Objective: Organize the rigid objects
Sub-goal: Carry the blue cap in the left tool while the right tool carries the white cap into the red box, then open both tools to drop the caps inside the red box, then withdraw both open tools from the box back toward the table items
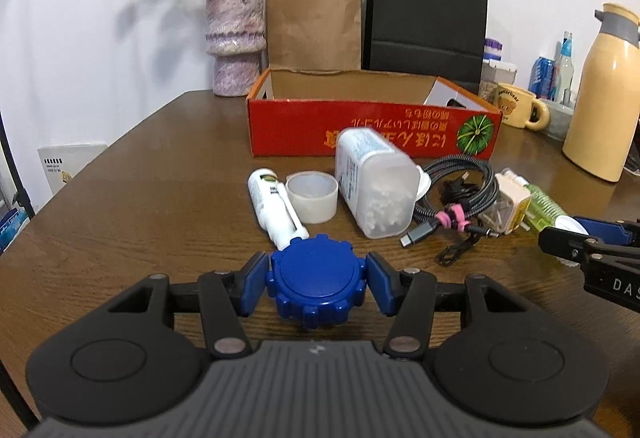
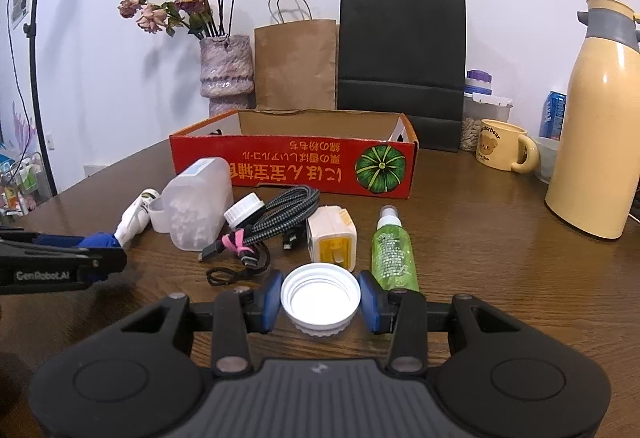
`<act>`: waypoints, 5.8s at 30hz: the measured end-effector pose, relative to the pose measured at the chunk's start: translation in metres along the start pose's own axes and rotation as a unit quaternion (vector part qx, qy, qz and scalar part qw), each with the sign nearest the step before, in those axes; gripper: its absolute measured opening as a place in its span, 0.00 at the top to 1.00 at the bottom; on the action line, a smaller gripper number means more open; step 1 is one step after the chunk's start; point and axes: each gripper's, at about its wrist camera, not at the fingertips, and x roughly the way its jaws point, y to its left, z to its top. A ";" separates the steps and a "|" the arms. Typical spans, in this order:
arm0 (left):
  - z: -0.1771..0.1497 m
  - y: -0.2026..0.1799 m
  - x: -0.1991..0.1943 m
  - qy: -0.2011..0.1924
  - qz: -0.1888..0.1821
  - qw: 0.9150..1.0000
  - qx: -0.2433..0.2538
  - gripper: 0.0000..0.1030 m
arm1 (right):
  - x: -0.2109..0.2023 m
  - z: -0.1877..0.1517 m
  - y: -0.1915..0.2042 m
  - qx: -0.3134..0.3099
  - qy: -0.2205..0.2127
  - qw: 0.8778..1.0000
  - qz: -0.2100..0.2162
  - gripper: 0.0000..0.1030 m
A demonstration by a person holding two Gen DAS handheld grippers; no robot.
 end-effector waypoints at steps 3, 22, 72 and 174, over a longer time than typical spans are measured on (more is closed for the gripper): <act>0.005 0.001 -0.004 -0.007 0.000 1.000 0.000 0.47 | -0.003 0.005 0.001 0.000 -0.007 1.000 0.000 0.62; 0.059 0.005 -0.019 -0.070 -0.014 0.997 0.006 0.47 | -0.009 0.060 0.009 -0.002 -0.063 0.998 0.006 0.62; 0.203 0.026 0.114 -0.118 0.010 0.991 -0.065 0.47 | 0.136 0.205 -0.020 -0.003 -0.095 0.995 0.009 0.62; 0.188 0.042 0.124 -0.103 0.058 0.992 -0.043 0.00 | 0.141 0.193 -0.031 -0.030 -0.048 0.998 -0.019 0.00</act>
